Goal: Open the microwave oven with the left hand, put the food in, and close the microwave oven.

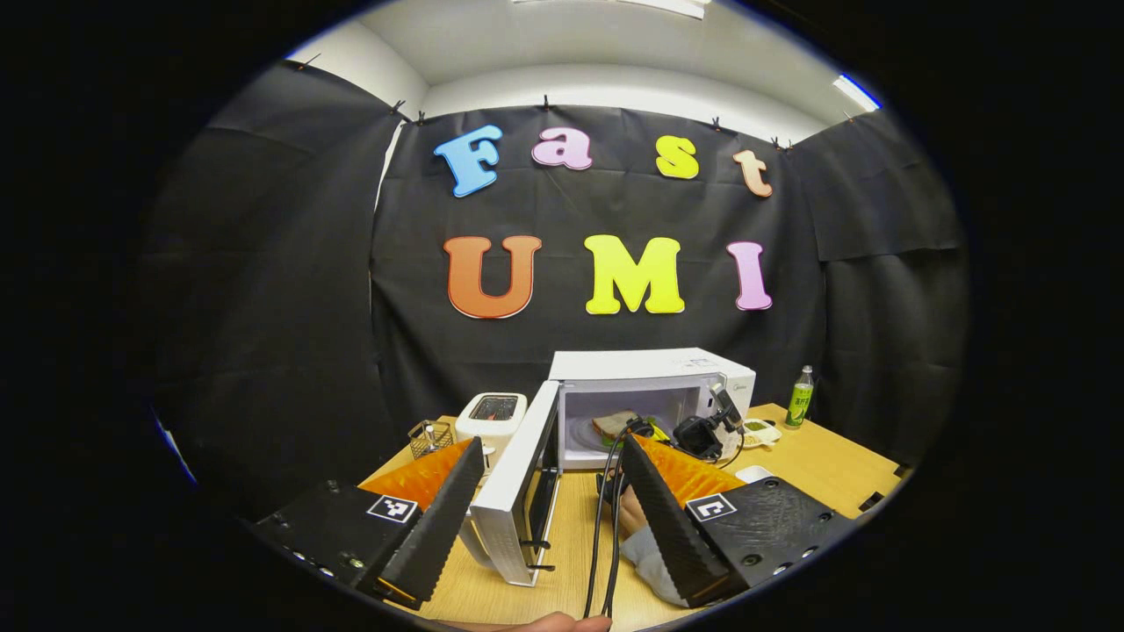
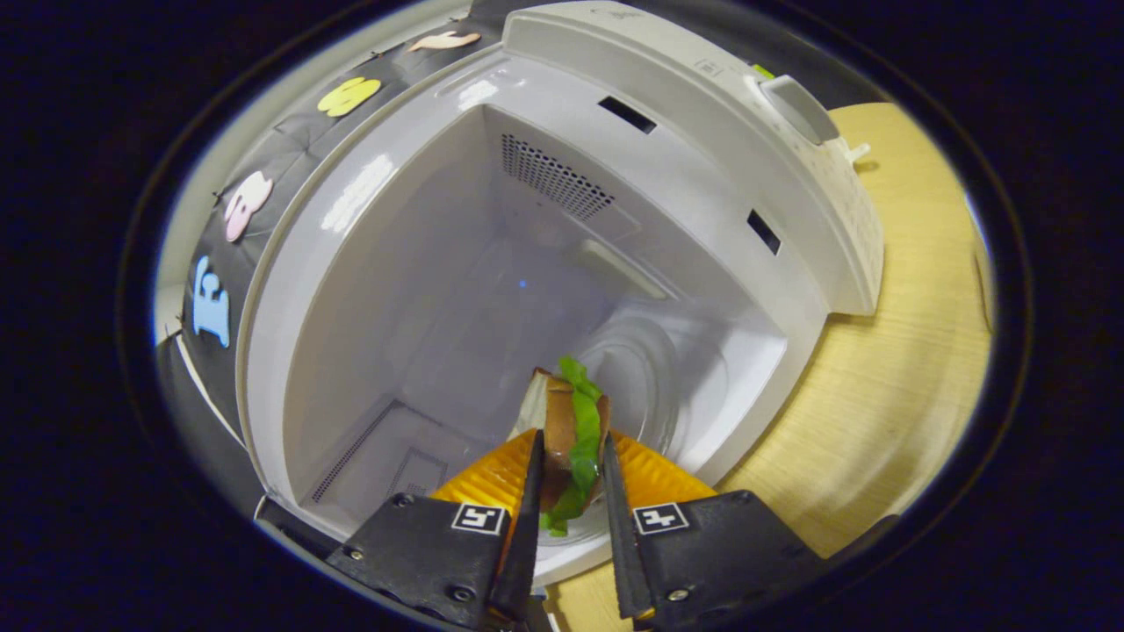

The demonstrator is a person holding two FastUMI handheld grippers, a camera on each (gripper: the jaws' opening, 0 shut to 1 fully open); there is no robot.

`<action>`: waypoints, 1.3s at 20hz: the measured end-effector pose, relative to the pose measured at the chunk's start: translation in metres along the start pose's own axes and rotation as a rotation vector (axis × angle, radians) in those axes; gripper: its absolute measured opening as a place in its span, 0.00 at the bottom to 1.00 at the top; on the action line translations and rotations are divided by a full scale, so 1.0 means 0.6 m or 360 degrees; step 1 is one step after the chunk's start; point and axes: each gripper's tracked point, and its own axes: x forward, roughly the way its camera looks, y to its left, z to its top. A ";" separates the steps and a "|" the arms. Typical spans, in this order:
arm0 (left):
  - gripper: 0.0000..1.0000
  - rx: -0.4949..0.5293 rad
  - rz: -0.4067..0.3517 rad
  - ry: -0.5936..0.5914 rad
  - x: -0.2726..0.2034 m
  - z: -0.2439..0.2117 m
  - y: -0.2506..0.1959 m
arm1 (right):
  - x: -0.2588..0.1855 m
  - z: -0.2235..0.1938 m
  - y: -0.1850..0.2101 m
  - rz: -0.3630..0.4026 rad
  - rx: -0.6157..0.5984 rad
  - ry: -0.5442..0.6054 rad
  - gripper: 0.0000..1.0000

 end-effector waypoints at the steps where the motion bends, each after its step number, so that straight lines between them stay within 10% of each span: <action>1: 0.95 0.0005 0.0016 0.0004 0.000 0.000 0.005 | 0.001 0.002 -0.004 0.0000 -0.0059 -0.0002 0.36; 4: 0.95 -0.0016 0.0037 0.0016 -0.006 -0.002 0.013 | -0.001 0.022 -0.020 -0.0059 -0.0298 -0.0085 0.52; 5: 0.95 -0.0038 0.0055 0.0025 -0.008 -0.005 0.019 | 0.000 0.030 -0.028 -0.0095 -0.0399 -0.0126 0.43; 10: 0.95 -0.0089 0.0179 0.0033 -0.025 -0.017 0.071 | -0.011 0.045 -0.048 -0.0192 -0.0732 -0.0212 0.93; 26: 0.90 0.0021 0.0338 0.0041 -0.042 -0.054 0.236 | -0.267 0.081 0.009 0.0140 -0.1235 -0.0118 0.96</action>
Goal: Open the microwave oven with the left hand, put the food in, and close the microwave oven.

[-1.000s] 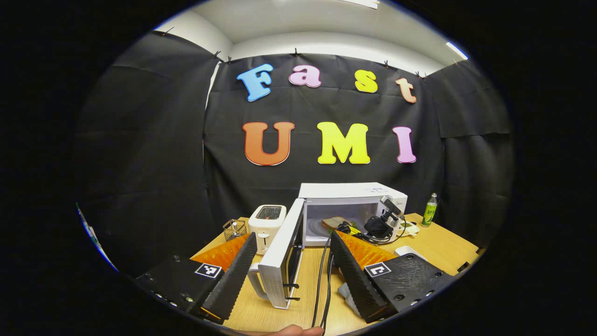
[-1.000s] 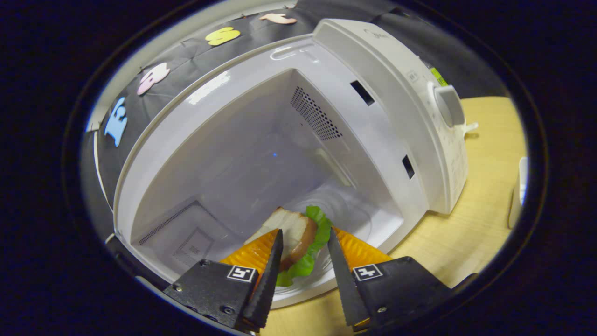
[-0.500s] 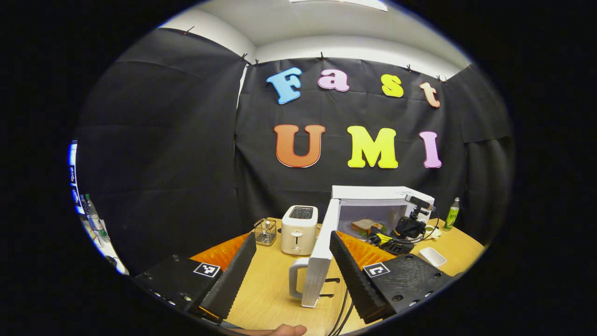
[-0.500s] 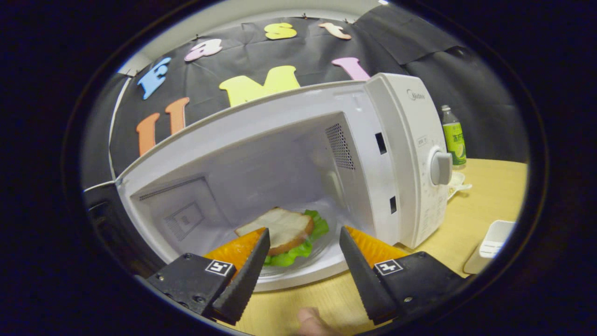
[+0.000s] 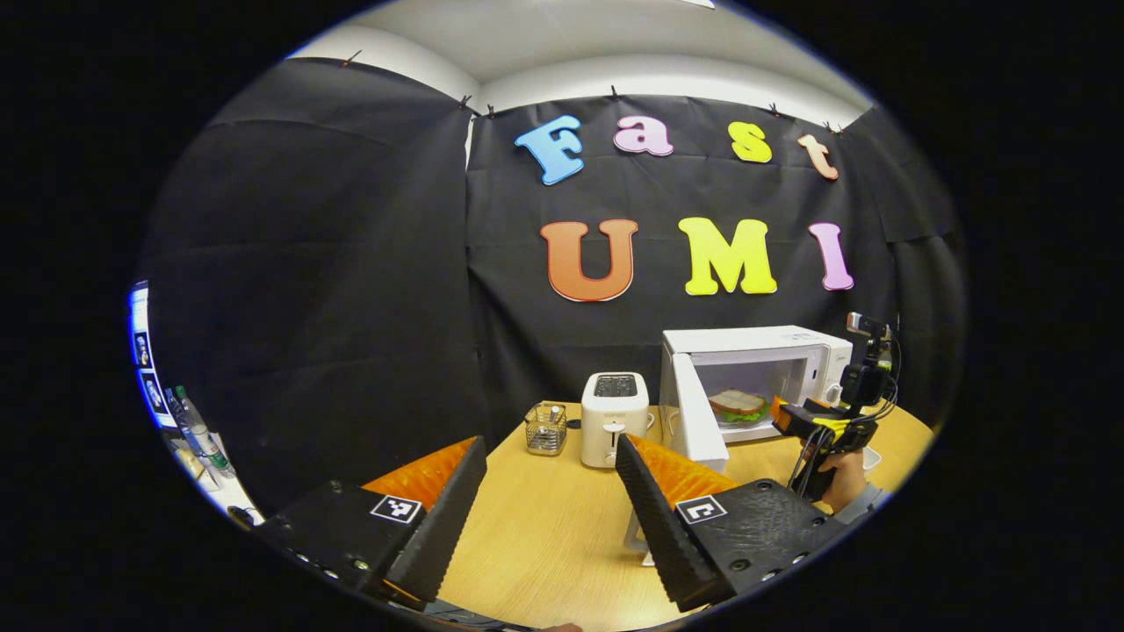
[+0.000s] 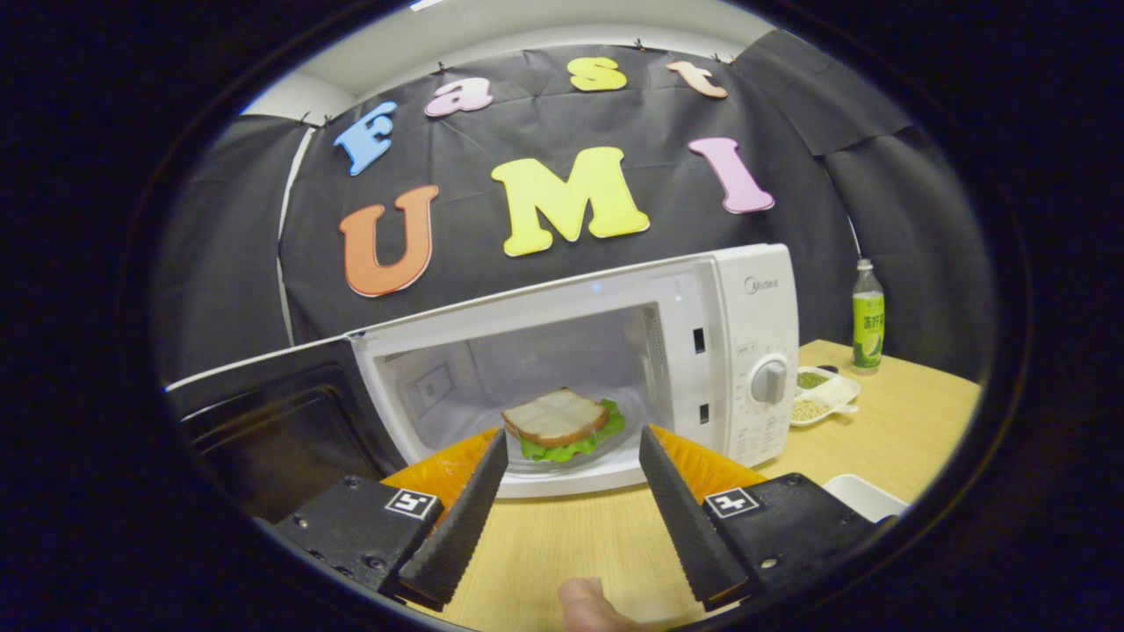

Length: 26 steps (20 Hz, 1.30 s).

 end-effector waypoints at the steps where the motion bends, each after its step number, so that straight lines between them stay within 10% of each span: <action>1: 0.77 -0.0001 -0.0015 -0.0021 0.005 0.000 0.000 | -0.024 0.016 -0.004 -0.0002 -0.0035 -0.0006 0.96; 5: 0.57 0.0026 -0.0008 -0.0051 0.024 -0.022 0.018 | -0.124 0.084 -0.004 0.0120 -0.0134 -0.0045 0.96; 8: 0.13 -0.0074 -0.0032 0.0007 0.044 -0.053 0.020 | -0.193 0.127 -0.028 0.0161 -0.0180 -0.0091 0.96; 11: 0.00 -0.0105 -0.0108 0.0069 0.082 -0.093 0.009 | -0.254 0.158 -0.062 0.0191 -0.0217 -0.0127 0.96; 26: 0.00 -0.0124 -0.0404 0.0089 0.127 -0.201 -0.101 | -0.442 0.229 -0.248 0.0149 -0.0187 -0.0338 0.89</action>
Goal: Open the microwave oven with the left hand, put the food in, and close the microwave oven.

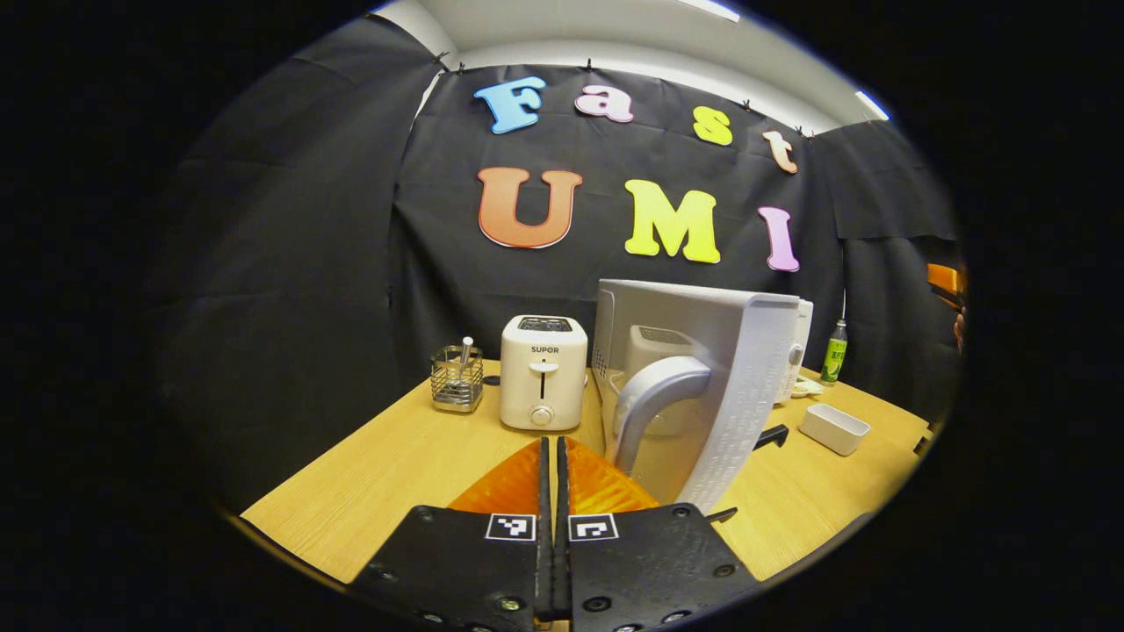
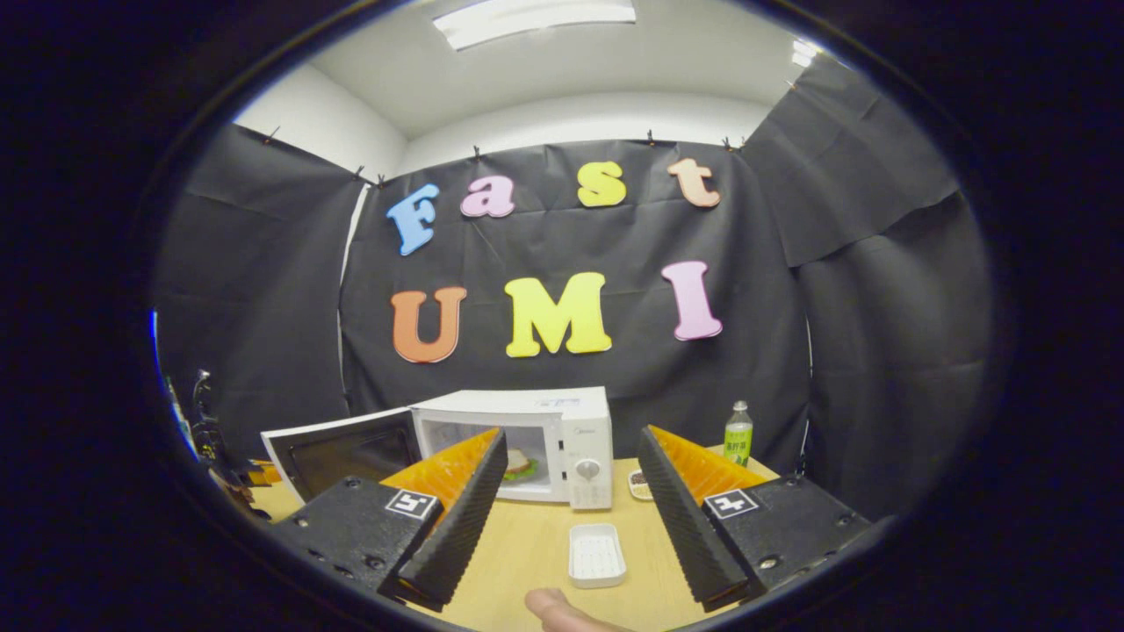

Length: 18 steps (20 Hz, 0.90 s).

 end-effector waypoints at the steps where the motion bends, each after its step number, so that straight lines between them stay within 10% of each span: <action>1: 0.00 -0.0011 -0.0039 -0.0010 0.001 0.003 -0.016 | -0.005 0.003 -0.010 -0.0010 -0.0005 -0.0012 0.89; 18: 0.00 -0.0040 -0.0657 -0.0023 0.112 0.005 -0.288 | -0.030 0.002 -0.097 -0.0048 0.0065 -0.0081 0.95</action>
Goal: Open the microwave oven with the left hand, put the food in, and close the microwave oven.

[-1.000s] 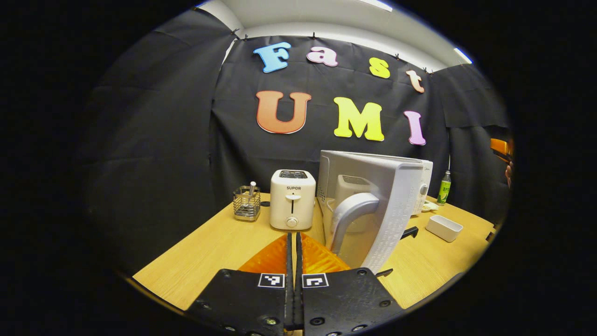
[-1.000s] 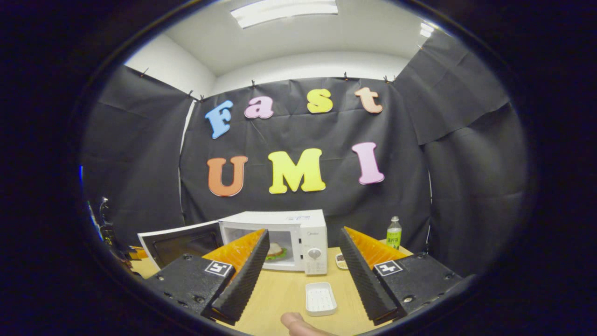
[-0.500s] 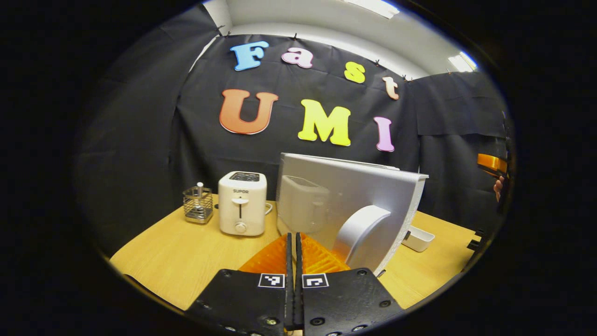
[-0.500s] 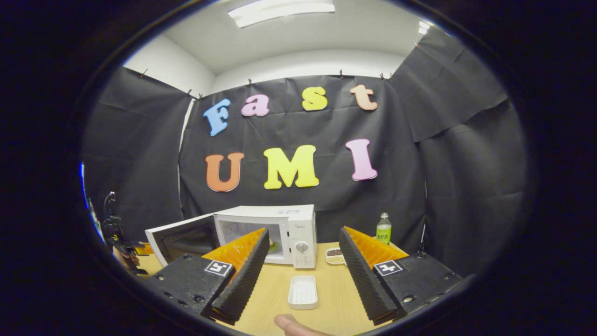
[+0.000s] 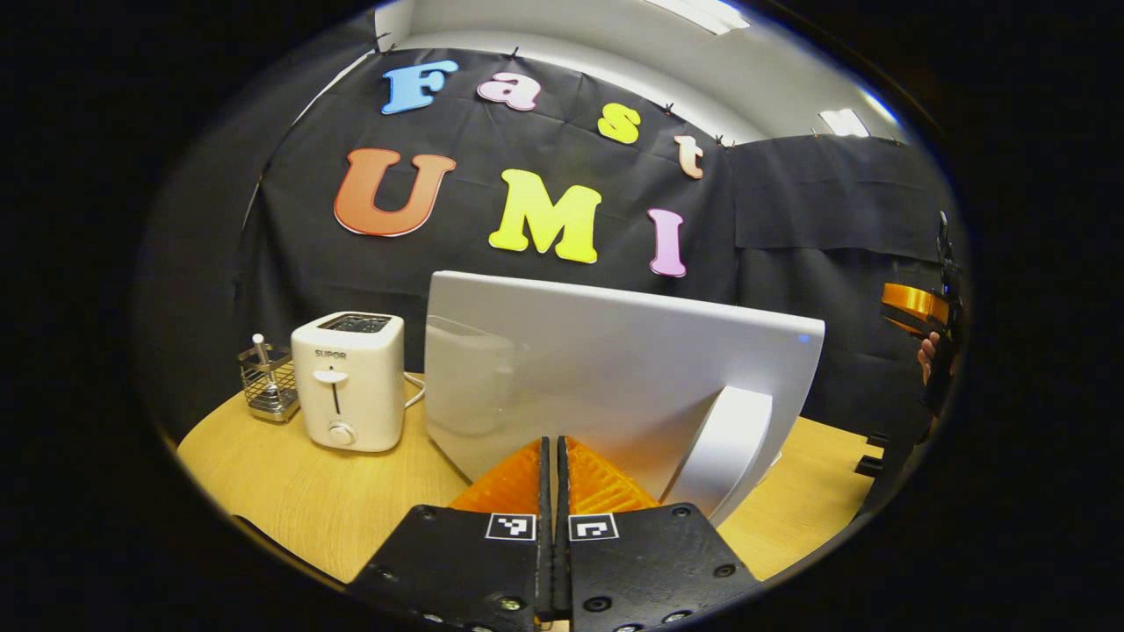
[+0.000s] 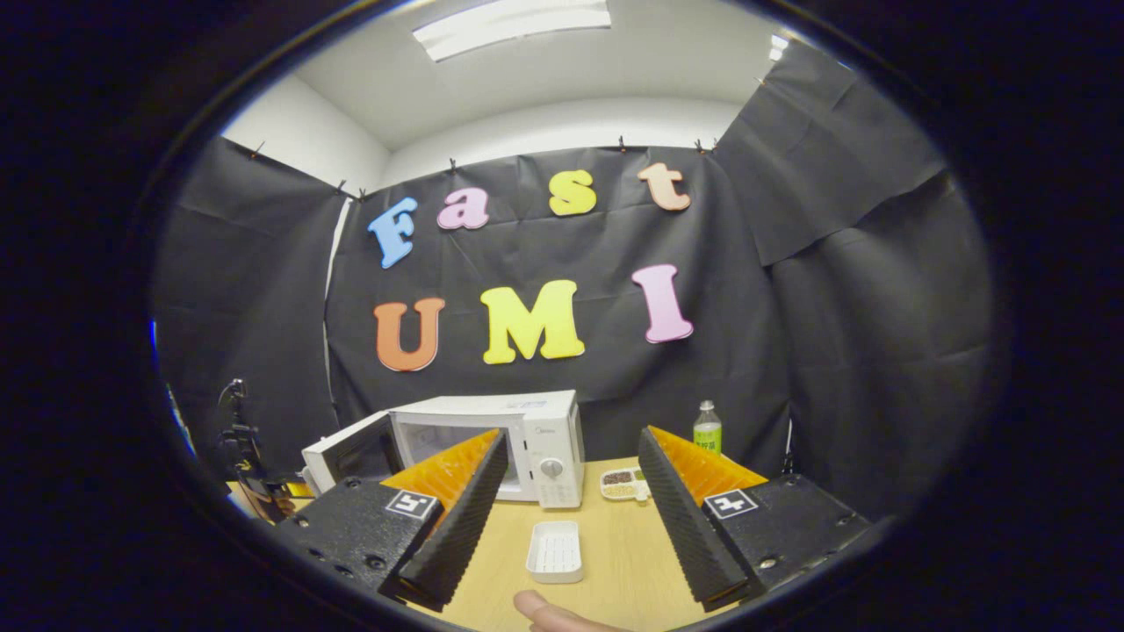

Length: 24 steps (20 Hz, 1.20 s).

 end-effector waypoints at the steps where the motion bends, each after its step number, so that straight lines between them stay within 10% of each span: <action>1: 0.00 0.0019 -0.0011 0.0002 0.005 0.001 -0.007 | 0.001 0.000 -0.003 0.0004 -0.0004 -0.0008 0.95; 24: 0.00 0.0151 -0.0014 -0.0018 0.328 0.023 -0.150 | 0.087 -0.092 -0.107 -0.0029 -0.0038 0.0082 0.95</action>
